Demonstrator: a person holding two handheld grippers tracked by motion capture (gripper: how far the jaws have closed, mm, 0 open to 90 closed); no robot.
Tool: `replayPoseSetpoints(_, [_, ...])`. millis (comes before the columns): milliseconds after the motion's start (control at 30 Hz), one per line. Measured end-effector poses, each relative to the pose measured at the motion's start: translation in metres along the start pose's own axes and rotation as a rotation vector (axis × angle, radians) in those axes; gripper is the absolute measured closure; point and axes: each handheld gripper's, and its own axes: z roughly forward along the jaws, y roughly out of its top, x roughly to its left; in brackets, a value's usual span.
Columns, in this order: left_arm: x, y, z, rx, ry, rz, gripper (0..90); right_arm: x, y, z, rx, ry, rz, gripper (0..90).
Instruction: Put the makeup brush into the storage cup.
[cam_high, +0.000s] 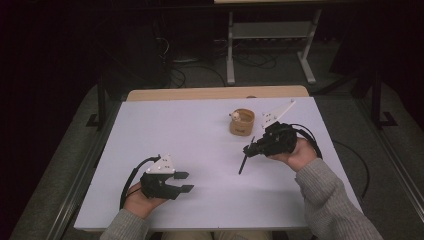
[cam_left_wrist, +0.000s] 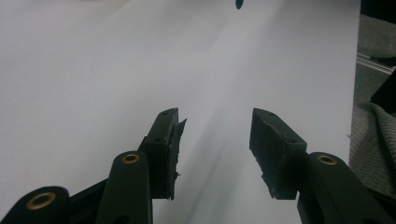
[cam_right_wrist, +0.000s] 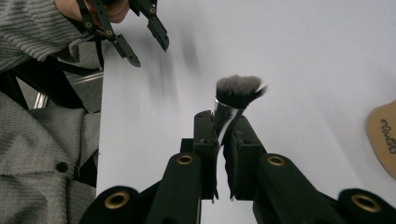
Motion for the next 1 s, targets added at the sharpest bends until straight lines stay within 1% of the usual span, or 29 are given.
replayPoseSetpoints(33, [0.000,-0.001,0.000,-0.004,0.001,-0.001,52.1,-0.001,0.000,-0.001,0.003,-0.003,-0.006,82.5])
replayPoseSetpoints(233, [0.001,-0.003,-0.002,-0.001,0.011,-0.005,51.1,-0.006,0.002,-0.005,0.003,-0.011,0.005,82.4])
replayPoseSetpoints(400, [0.002,-0.005,-0.003,-0.005,0.016,-0.007,50.5,-0.008,0.004,-0.009,-0.003,-0.020,0.005,82.5])
replayPoseSetpoints(533, [0.003,-0.007,-0.004,-0.004,0.022,-0.016,49.3,-0.010,0.005,-0.011,-0.004,-0.025,0.003,82.5])
replayPoseSetpoints(600, [0.003,-0.007,-0.004,-0.005,0.025,-0.011,49.1,-0.011,0.006,-0.013,-0.005,-0.029,0.005,82.5])
replayPoseSetpoints(733, [0.003,-0.008,-0.005,-0.007,0.029,-0.012,48.9,-0.013,0.007,-0.015,-0.010,-0.030,0.017,82.5])
replayPoseSetpoints(833, [0.004,-0.008,-0.005,-0.006,0.031,-0.017,48.8,-0.016,0.008,-0.017,-0.005,-0.036,0.013,82.5])
replayPoseSetpoints(900, [0.004,-0.008,-0.006,-0.006,0.033,-0.018,48.7,-0.017,0.010,-0.018,-0.012,-0.034,0.030,82.5])
replayPoseSetpoints(1000, [0.004,-0.009,-0.007,-0.010,0.039,-0.021,48.4,-0.018,0.011,-0.021,-0.017,-0.037,0.034,82.5])
